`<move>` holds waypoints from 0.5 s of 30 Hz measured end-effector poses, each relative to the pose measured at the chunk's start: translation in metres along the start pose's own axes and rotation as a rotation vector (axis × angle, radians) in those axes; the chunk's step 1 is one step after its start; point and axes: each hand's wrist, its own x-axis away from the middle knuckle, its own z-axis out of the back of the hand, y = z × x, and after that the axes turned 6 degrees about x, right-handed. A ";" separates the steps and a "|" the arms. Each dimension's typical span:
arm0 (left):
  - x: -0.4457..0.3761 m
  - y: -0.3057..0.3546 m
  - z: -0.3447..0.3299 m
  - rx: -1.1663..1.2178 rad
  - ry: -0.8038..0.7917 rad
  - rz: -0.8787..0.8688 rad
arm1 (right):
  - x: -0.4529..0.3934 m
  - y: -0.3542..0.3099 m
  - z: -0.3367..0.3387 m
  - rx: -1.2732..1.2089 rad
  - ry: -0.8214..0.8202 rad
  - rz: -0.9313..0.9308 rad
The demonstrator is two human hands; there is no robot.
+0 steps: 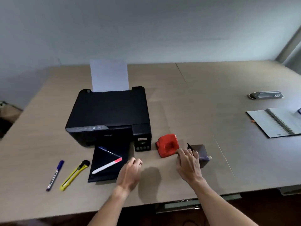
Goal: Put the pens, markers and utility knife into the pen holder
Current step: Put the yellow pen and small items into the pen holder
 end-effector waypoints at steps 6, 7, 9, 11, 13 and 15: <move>0.036 -0.073 0.052 -0.135 0.214 0.241 | -0.013 -0.058 -0.023 0.132 -0.158 -0.023; 0.039 -0.082 0.057 -0.147 0.235 0.263 | -0.011 -0.056 -0.026 0.161 -0.178 -0.017; 0.042 -0.097 0.064 -0.185 0.239 0.309 | -0.007 -0.049 -0.031 0.173 -0.162 0.022; 0.041 -0.106 0.070 -0.224 0.216 0.337 | -0.006 -0.045 -0.035 0.161 -0.124 0.040; 0.038 -0.110 0.073 -0.220 0.175 0.363 | -0.009 -0.048 -0.038 0.151 -0.095 0.054; 0.033 -0.112 0.073 -0.200 0.149 0.371 | -0.013 -0.061 -0.040 0.114 -0.089 0.123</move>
